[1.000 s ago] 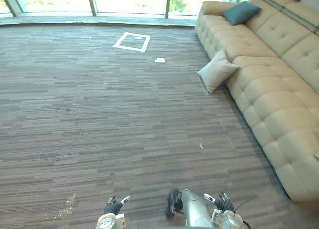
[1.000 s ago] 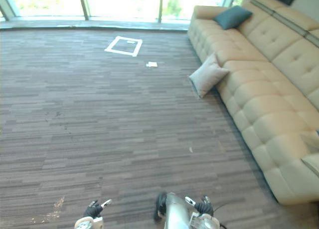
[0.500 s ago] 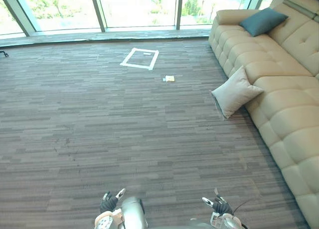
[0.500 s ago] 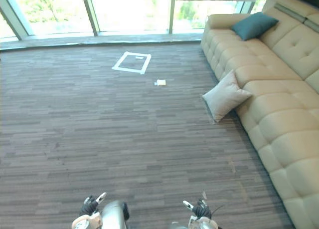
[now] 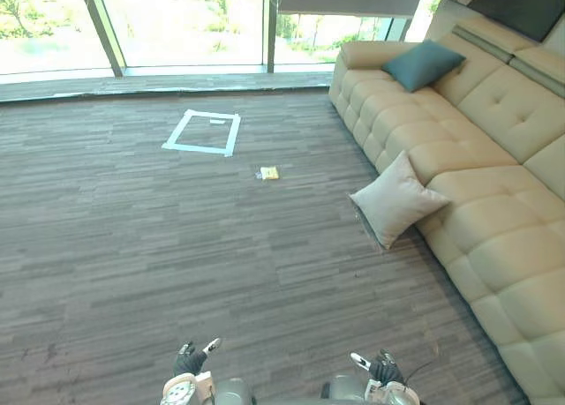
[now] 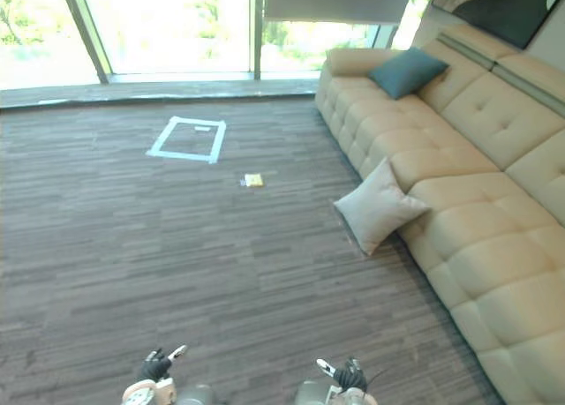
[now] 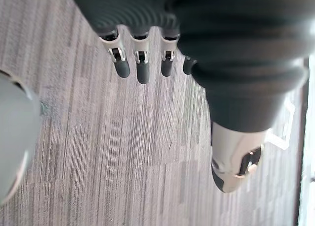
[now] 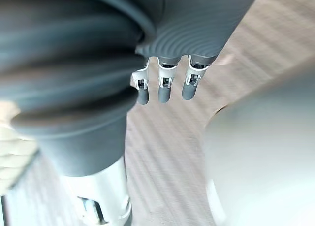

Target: Pick up cushions and gather them together orderly.

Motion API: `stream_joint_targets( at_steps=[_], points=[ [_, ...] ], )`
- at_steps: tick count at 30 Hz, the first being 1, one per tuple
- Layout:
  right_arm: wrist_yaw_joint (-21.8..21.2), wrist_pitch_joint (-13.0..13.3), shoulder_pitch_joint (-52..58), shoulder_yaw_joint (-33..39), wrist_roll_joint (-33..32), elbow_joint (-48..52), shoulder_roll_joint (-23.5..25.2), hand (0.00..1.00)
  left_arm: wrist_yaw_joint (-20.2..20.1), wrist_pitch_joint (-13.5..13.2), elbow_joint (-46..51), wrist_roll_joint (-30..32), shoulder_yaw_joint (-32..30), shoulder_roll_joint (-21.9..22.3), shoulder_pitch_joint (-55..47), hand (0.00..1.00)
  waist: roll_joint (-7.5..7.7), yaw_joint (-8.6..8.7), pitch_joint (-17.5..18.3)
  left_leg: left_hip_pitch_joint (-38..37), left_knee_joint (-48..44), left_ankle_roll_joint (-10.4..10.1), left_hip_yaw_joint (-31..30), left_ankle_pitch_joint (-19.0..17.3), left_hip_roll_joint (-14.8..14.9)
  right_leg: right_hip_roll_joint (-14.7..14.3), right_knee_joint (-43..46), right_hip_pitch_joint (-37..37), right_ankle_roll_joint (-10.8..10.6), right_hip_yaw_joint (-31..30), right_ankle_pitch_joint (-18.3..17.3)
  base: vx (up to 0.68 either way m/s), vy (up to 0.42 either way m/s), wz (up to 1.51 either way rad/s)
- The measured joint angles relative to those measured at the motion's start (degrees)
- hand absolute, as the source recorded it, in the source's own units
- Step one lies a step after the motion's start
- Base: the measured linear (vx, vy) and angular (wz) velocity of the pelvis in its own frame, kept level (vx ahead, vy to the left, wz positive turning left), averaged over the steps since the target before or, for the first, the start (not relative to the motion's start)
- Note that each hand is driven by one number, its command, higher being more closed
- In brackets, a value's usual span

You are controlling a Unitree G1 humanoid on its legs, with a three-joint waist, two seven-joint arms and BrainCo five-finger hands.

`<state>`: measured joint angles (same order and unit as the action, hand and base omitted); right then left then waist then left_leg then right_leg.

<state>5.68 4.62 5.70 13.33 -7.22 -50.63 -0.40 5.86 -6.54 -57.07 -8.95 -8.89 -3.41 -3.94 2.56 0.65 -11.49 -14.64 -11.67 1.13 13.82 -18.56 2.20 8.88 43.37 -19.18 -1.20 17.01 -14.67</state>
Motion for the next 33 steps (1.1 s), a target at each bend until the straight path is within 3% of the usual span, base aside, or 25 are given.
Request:
stream_joint_targets(
  at_steps=[1, 2, 3, 4, 5, 7, 8, 9, 10, 11, 12, 14, 16, 18, 19, 20, 21, 22, 23, 24, 25, 26, 28, 29, 33],
  points=[
    [-0.02, 0.11, 0.04, 0.00, -0.02, -0.04, -0.13, 0.00, -0.08, -0.06, -0.53, 0.08, 1.16, -0.18, -0.21, 0.00, -0.04, 0.24, 0.02, -2.74, 1.59, -0.01, -0.29, -0.01, -0.42, -2.07, -10.76, -0.31, 1.31, 1.54, 3.59, 0.62, -0.069, 0.27],
    [-0.05, 0.06, 0.35, -0.08, 0.09, -0.43, -0.03, 0.00, -0.52, -0.06, -0.62, 0.74, 1.28, -0.55, -0.26, 0.00, 1.00, 0.23, 0.46, -5.25, 2.40, -0.30, -1.22, -0.17, -1.93, -3.16, -18.38, -0.22, 3.75, 0.99, 9.69, 0.66, -0.092, 0.28],
    [-0.06, 0.05, 0.61, 0.09, -0.10, -0.47, 0.01, 0.00, -0.57, -0.06, -0.74, 1.01, 1.20, -0.64, -0.25, 0.00, 1.25, 0.37, 0.51, -6.32, 2.45, -0.47, -1.95, -0.27, -2.38, -3.32, -18.52, -0.16, 7.76, -0.31, 14.23, 0.84, -0.125, 0.18],
    [-0.05, 0.09, 0.21, 0.56, 0.08, 0.20, -1.49, 0.00, -0.86, 0.23, -1.37, 1.18, 0.56, 1.44, -0.06, 0.00, -2.26, 0.55, 0.77, -7.63, 0.87, -2.24, -2.67, -0.13, -0.07, -4.52, -14.25, 0.16, 8.51, 0.30, 10.09, 0.56, -0.086, 0.09],
    [-0.07, 0.04, 0.18, 0.53, 0.11, 0.16, -1.64, 0.00, -0.96, 0.24, -1.31, 1.31, 0.36, 1.72, -0.19, 0.00, -2.65, 0.52, 1.06, -7.17, -0.13, -2.67, -2.78, 0.11, 0.35, -4.58, -13.82, 0.22, 8.37, 0.24, 9.06, 0.82, -0.180, 0.06],
    [-0.14, -0.13, -0.06, 1.03, -0.13, 1.34, -1.82, 0.00, -1.12, 0.37, -0.31, 2.27, -3.09, 4.21, -0.28, 0.00, -5.40, 0.99, 0.72, 0.68, -22.10, -8.27, -5.11, 4.74, 3.89, -6.62, -13.73, 4.28, 8.11, 0.96, 3.80, 0.66, -0.191, 0.01],
    [-0.10, -0.72, 0.07, 0.54, -0.15, 1.77, -1.43, 0.00, -1.11, 0.63, 0.61, 2.22, -4.82, 4.70, -0.86, 0.00, -5.78, 0.87, 0.33, 5.94, -35.93, -10.84, -7.02, 9.65, 6.56, -8.55, -15.34, 7.87, 8.87, 0.65, 2.31, 0.62, -0.137, -0.29],
    [-0.10, -0.75, 0.07, 0.23, -0.21, 1.97, -1.32, 0.00, -1.18, 0.67, 1.63, 2.21, -5.74, 4.81, -1.61, 0.00, -6.16, 0.76, 0.15, 8.74, -44.33, -11.35, -7.11, 9.72, 8.56, -10.04, -16.62, 11.35, 9.45, -0.10, 1.36, 0.63, -0.119, -0.48],
    [-0.07, -0.72, 0.11, -0.24, -0.22, 1.97, -0.99, 0.00, -1.25, 0.67, 2.51, 2.21, -5.97, 4.55, -2.09, 0.00, -5.46, 0.57, -0.29, 10.86, -49.49, -11.20, -6.65, 9.24, 9.76, -10.83, -17.72, 14.67, 9.51, -0.92, 0.34, 0.58, -0.102, -0.58],
    [-0.06, -0.84, 0.30, -0.39, -0.86, 1.90, 0.07, 0.00, -1.28, 0.66, 3.75, 2.20, -5.94, 3.74, -2.66, 0.00, -3.63, 0.26, -0.87, 14.53, -53.69, -9.43, -5.90, 8.09, 10.44, -11.23, -19.68, 19.06, 9.48, -2.48, -0.90, 0.50, -0.098, -0.56],
    [-0.07, -0.86, 0.57, -0.52, -1.79, 1.89, 0.53, 0.00, -1.29, 0.64, 4.39, 2.19, -5.94, 3.29, -2.96, 0.00, -2.89, -0.13, -0.59, 17.74, -54.07, -8.67, -5.30, 7.23, 10.55, -11.40, -21.22, 20.86, 9.30, -3.91, -1.38, 0.52, -0.101, -0.63],
    [-0.05, -1.23, 0.93, -0.67, -2.14, 1.89, 0.54, 0.00, -1.24, 0.48, 5.92, 1.98, -5.89, 3.39, -3.12, 0.00, -2.70, -1.07, -0.23, 25.47, -49.19, -6.29, -3.95, 4.61, 10.56, -11.94, -25.35, 24.98, 8.86, -7.36, -1.69, 0.45, -0.019, -0.79],
    [-0.02, -1.45, 0.92, -0.75, -2.40, 1.91, 0.59, 0.00, -1.22, 0.15, 6.90, 1.80, -5.88, 3.66, -3.46, 0.00, -2.61, -1.53, -0.26, 28.84, -38.49, -5.46, -3.44, 2.78, 8.73, -11.64, -27.19, 27.72, 8.03, -10.97, -2.12, 0.42, 0.104, -0.95],
    [0.44, -1.70, 1.21, -0.77, -2.40, 1.90, 0.88, 0.00, -0.96, -0.84, 7.32, 0.52, -5.73, 3.98, -3.44, 0.00, -2.18, -2.58, -0.42, 30.80, -23.81, -6.36, -6.96, 3.44, 4.90, -9.93, -28.03, 30.32, 6.41, -16.49, -4.14, 0.46, 0.205, -1.31],
    [0.63, -1.74, 1.44, -0.82, -2.38, 1.83, 1.01, 0.00, -0.90, -1.05, 7.56, 0.29, -5.57, 3.95, -3.53, 0.00, -1.93, -2.99, -0.35, 30.78, -19.17, -7.56, -8.31, 4.16, 3.88, -9.30, -27.79, 31.05, 5.64, -19.02, -5.55, 0.48, 0.291, -1.47],
    [0.80, -1.72, 1.97, -1.04, -2.36, 1.95, 1.08, 0.00, -0.82, -1.50, 7.52, 0.07, -5.30, 3.87, -3.82, 0.00, -1.94, -3.07, 0.03, 31.32, -16.24, -7.37, -9.81, 4.76, 3.34, -8.77, -27.04, 31.93, 4.68, -22.06, -7.97, 0.50, 0.319, -1.20],
    [0.91, -1.72, 2.30, -1.29, -2.37, 2.09, 1.00, 0.00, -0.84, -1.56, 7.53, -0.04, -5.26, 3.87, -3.93, 0.00, -2.00, -3.10, 0.25, 31.58, -16.22, -7.00, -9.85, 4.82, 3.60, -8.74, -26.61, 32.24, 4.20, -23.08, -8.88, 0.56, 0.379, -1.44],
    [1.17, -1.79, 3.79, -2.36, -2.23, 2.17, 1.41, 0.00, -0.86, -1.77, 7.88, -0.33, -5.34, 3.38, -4.36, 0.00, -0.53, -4.06, 1.76, 31.67, -20.08, -6.14, -8.10, 7.65, 3.88, -7.42, -24.55, 32.39, 2.68, -27.26, -12.00, 0.61, 0.395, -1.45],
    [1.14, -1.92, 5.16, -2.88, -2.11, 2.14, 2.40, 0.00, -0.89, -1.61, 7.76, -0.05, -5.79, 2.42, -4.41, 0.00, 1.17, -4.07, 3.57, 31.35, -22.46, -4.62, -5.19, 4.94, 3.51, -6.07, -19.88, 30.68, 1.47, -28.55, -12.56, 0.61, 0.380, -1.47],
    [1.11, -1.94, 4.99, -2.96, -1.85, 2.41, 3.28, 0.00, -0.78, -1.60, 7.28, -0.06, -6.00, 1.83, -4.41, 0.00, 2.03, -4.05, 4.15, 30.84, -23.03, -3.85, -3.51, 4.39, 3.70, -5.23, -16.03, 28.67, 0.73, -28.05, -12.17, 0.68, 0.421, -1.38],
    [0.83, -1.94, 4.77, -3.75, -1.70, 2.48, 3.39, 0.00, -0.69, -1.49, 6.51, -0.15, -6.26, 0.98, -4.05, 0.00, 3.16, -3.99, 4.22, 28.51, -23.40, -2.21, 0.12, 1.99, 4.20, -3.49, -4.62, 22.91, -3.41, -25.93, -9.16, 0.53, 0.348, -1.15],
    [0.81, -1.95, 4.46, -3.96, -1.68, 2.49, 3.40, 0.00, -0.44, -1.40, 5.96, -0.13, -6.20, 0.52, -3.56, 0.00, 3.68, -3.91, 3.75, 26.03, -22.94, -1.69, 1.82, 0.56, 4.15, -1.62, 2.40, 19.63, -5.56, -23.06, -6.52, 0.60, 0.415, -1.20],
    [0.78, -1.86, 4.46, -3.37, -1.51, 2.63, 3.21, 0.00, 0.52, -0.28, 3.50, -0.04, -4.70, -0.39, -2.68, 0.00, 3.49, -3.26, 3.52, 18.32, -19.58, -1.24, 4.05, -1.28, 3.54, 2.65, 14.03, 14.94, -4.97, -13.03, -6.56, 0.46, 0.273, -0.75],
    [0.77, -1.79, 4.45, -3.38, -1.50, 2.64, 3.05, 0.00, 0.53, -0.25, 2.98, -0.02, -4.45, -0.46, -2.56, 0.00, 3.47, -3.24, 3.52, 16.33, -18.08, -1.24, 4.41, -1.28, 3.32, 3.13, 15.08, 14.04, -4.53, -11.30, -6.80, 0.40, 0.182, -0.54],
    [0.77, -1.13, 2.06, -4.82, -1.20, 1.68, 0.05, 0.00, 0.24, -0.17, 0.00, 0.01, 1.23, -1.37, -0.76, 0.00, 1.35, -2.10, 2.48, 5.92, -6.08, -2.39, 8.11, -0.60, 2.19, 3.15, 5.27, 4.50, -2.57, 0.88, -7.34, 0.40, 0.137, -0.38]
  ],
)
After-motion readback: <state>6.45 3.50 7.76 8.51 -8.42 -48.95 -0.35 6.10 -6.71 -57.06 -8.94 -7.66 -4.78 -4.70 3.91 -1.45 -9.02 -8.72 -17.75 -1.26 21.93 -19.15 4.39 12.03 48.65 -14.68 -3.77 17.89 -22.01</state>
